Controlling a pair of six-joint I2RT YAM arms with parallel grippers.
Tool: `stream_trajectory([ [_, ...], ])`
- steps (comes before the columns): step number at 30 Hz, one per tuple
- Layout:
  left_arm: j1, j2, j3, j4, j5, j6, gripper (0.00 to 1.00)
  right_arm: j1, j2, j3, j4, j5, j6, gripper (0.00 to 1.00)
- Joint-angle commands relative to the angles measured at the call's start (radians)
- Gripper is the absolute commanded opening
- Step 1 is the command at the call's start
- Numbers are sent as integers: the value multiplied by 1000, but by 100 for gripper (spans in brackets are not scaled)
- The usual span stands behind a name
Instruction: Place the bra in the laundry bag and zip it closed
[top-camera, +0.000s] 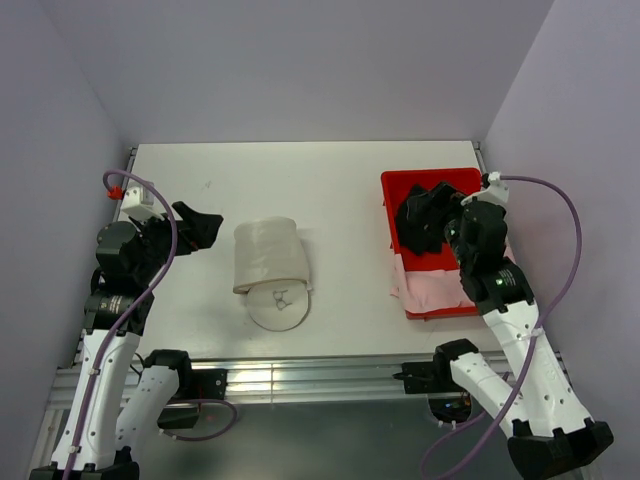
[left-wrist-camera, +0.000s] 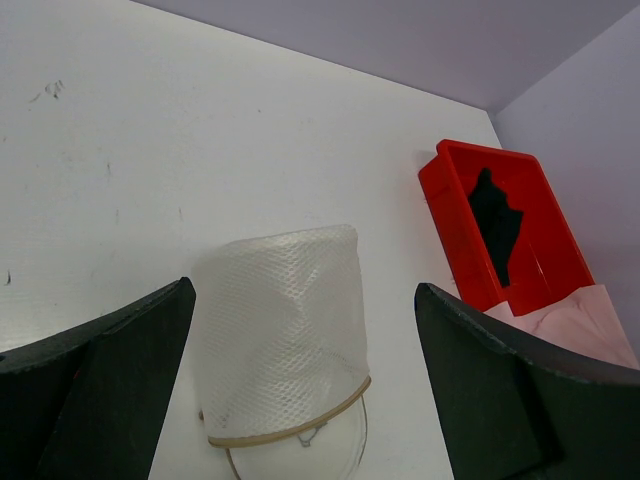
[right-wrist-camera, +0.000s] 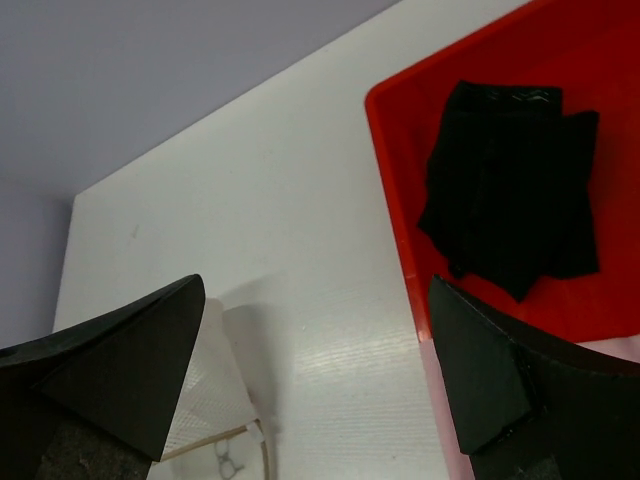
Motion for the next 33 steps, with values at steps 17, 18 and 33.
stream_trajectory([
  [17, 6, -23, 6, 49, 50, 7, 99, -100, -47, -175, -235, 1, 1, 90],
  [18, 6, -23, 6, 49, 51, 5, 99, -91, -57, -182, -247, -16, 1, 88],
  [33, 7, -32, 4, 47, 48, 5, 99, 207, 20, -322, -184, 76, 188, 61],
])
